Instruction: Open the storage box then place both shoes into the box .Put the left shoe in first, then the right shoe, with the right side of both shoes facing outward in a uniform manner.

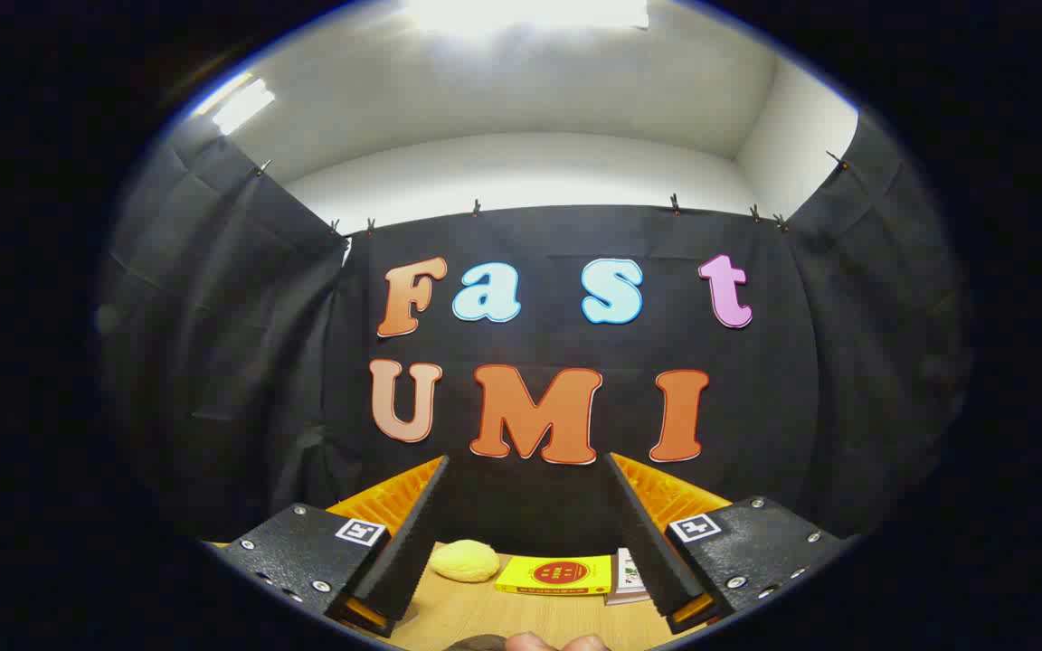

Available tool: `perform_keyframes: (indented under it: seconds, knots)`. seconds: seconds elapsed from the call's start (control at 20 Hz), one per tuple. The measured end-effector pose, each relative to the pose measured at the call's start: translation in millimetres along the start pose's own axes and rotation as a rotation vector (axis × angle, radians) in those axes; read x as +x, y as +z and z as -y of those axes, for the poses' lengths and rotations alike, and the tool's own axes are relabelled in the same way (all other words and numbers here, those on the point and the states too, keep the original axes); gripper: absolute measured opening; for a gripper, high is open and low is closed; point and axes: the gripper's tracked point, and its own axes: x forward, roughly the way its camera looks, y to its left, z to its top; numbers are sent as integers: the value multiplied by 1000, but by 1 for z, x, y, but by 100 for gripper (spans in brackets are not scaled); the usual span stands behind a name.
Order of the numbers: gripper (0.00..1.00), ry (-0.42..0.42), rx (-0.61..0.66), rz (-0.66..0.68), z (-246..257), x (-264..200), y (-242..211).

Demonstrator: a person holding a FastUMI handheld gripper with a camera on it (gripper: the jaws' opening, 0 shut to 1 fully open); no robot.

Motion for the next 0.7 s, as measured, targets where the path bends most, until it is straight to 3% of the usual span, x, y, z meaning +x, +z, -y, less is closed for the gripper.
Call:
perform_keyframes:
  seconds: [0.7]
  knots:
    - [98,-16,-12,-19,6,-17,-4]
